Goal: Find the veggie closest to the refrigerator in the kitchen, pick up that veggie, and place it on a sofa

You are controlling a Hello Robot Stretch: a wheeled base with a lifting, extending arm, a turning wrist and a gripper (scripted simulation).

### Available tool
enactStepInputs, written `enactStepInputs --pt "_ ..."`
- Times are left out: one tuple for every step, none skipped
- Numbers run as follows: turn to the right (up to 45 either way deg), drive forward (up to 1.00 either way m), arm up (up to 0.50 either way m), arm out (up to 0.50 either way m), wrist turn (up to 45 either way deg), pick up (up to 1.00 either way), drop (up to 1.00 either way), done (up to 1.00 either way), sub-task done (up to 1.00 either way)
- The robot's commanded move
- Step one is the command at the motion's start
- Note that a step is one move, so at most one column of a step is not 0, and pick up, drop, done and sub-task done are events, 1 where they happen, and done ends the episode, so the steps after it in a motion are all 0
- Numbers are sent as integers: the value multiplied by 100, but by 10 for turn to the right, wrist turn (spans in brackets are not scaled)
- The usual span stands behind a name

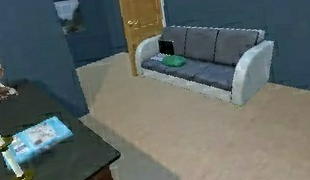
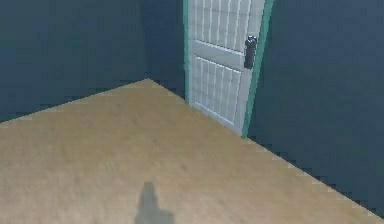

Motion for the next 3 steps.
enactStepInputs --pt "270 0 0 0 0 0 0 0 0" --pt "0 55 0 0 0 0 0 0 0" --pt "-180 0 0 0 0 0 0 0 0"
